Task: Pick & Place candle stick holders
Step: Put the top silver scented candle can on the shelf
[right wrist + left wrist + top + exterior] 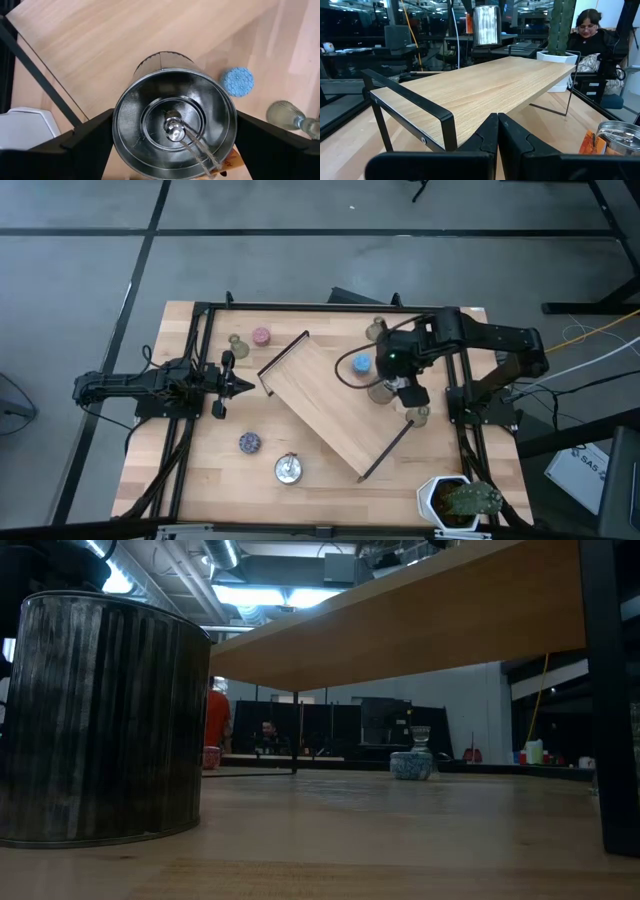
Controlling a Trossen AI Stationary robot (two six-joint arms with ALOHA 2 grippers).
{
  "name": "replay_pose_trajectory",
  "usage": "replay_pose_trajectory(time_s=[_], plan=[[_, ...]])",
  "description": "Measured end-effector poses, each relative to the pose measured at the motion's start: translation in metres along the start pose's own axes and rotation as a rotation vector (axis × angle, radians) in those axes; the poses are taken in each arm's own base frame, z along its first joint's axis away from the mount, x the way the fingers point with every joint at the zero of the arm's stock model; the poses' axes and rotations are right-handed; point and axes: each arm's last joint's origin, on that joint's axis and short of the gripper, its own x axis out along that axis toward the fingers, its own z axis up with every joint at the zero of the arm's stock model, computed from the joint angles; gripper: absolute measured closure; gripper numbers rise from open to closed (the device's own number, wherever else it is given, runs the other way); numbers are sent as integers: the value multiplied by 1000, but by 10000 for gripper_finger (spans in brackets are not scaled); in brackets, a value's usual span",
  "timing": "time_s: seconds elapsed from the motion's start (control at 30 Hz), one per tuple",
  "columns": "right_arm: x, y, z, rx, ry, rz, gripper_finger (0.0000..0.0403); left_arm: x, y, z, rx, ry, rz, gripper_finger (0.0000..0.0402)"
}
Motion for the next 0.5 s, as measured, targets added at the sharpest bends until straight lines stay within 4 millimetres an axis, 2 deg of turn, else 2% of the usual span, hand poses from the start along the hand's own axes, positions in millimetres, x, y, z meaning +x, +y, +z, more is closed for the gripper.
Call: replay_pose_trajectory(time_s=[0.23,0.5], plan=[[7,11,11,-47,16,14,37,0,0,0,0,0,0,398],[15,34,18,-154,41,37,37,0,0,0,0,-1,0,398]])
